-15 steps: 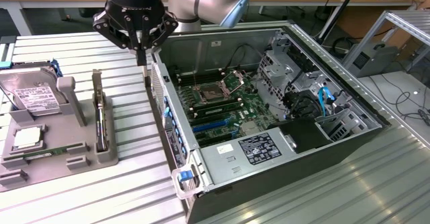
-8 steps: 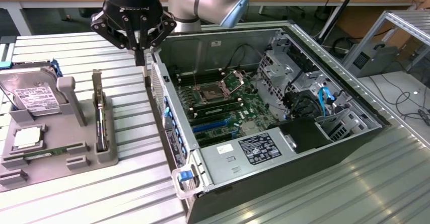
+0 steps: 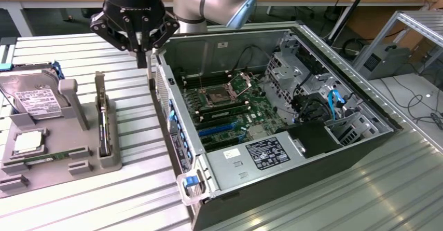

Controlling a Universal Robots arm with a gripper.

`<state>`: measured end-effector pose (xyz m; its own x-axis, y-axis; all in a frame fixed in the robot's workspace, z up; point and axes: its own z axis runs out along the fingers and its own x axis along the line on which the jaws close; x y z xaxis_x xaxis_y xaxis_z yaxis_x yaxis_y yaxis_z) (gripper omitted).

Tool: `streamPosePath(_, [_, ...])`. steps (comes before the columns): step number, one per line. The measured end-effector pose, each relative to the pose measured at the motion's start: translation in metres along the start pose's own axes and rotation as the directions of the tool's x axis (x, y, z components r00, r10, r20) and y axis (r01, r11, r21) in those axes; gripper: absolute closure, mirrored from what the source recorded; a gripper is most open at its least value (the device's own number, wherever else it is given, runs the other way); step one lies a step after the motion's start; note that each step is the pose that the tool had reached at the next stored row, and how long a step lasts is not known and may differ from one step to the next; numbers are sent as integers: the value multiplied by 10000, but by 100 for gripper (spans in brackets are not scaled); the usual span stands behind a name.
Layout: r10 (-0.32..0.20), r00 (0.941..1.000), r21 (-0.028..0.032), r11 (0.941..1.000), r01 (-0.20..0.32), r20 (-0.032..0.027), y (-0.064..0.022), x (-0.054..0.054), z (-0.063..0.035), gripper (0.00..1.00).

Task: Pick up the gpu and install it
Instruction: 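Reach for the gpu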

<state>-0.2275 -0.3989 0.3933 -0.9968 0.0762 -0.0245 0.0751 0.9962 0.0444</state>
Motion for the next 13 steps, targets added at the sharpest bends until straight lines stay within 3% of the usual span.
streamPosePath(13, [0, 10000, 0, 10000, 0, 0, -6, 86, -2, 89])
